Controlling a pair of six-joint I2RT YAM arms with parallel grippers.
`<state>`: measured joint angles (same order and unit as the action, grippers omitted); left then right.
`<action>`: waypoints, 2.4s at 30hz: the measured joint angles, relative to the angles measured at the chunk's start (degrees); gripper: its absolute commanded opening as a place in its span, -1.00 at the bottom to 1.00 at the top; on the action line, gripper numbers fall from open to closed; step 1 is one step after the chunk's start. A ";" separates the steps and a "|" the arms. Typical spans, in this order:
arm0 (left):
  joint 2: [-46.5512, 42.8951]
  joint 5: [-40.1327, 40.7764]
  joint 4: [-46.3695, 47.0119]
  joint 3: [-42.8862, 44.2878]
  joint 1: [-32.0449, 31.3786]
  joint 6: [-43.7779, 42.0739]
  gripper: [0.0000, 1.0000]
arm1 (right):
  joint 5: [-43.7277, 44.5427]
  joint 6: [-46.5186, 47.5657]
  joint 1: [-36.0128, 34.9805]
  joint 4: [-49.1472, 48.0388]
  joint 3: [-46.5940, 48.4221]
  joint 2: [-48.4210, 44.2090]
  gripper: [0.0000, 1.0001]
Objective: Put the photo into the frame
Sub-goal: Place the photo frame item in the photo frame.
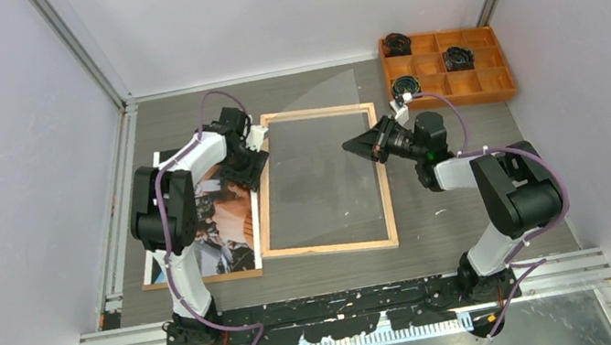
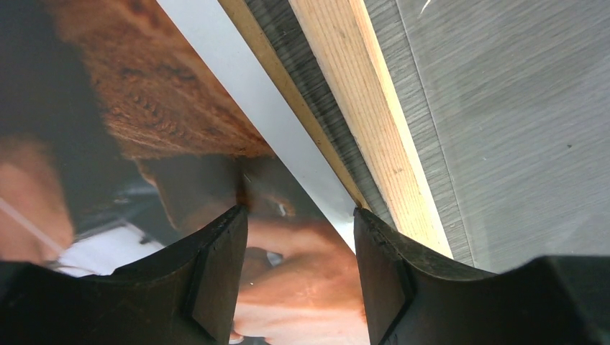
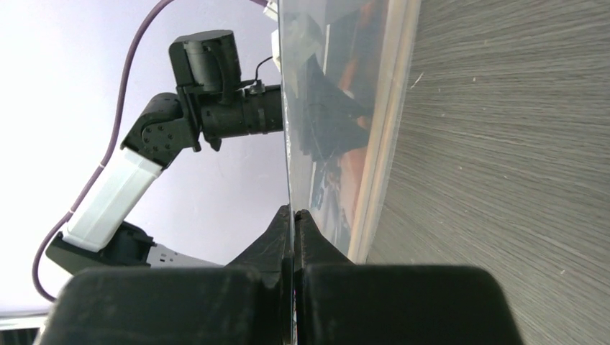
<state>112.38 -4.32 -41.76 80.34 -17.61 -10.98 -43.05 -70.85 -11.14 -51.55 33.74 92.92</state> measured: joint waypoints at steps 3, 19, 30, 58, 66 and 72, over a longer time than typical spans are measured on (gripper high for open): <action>0.00 0.07 -0.02 0.00 0.00 0.00 0.15 | -1.03 -0.42 0.00 -1.64 0.00 0.02 -0.98; 0.00 -1.14 -0.59 0.63 1.33 0.09 0.14 | -0.72 -5.38 -2.32 -7.17 0.46 3.28 -0.98; 0.02 -2.08 -1.18 1.38 2.78 0.07 0.14 | 1.46 -9.38 -4.11 -9.27 1.09 4.52 -0.98; 0.48 -3.02 -1.14 1.36 2.73 0.09 0.14 | 8.87 6.43 -5.73 18.03 3.41 -6.36 -0.74; 0.48 -3.04 -1.11 1.36 2.73 0.09 0.13 | 10.84 16.70 -5.57 32.81 6.78 -8.39 -0.62; 0.48 -3.04 -1.11 1.33 2.73 0.07 0.13 | 11.08 19.17 -5.57 36.30 7.54 -7.87 -0.49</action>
<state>112.86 -7.35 -42.87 81.67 -14.87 -10.92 -31.97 -51.68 -16.71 -15.25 41.28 85.06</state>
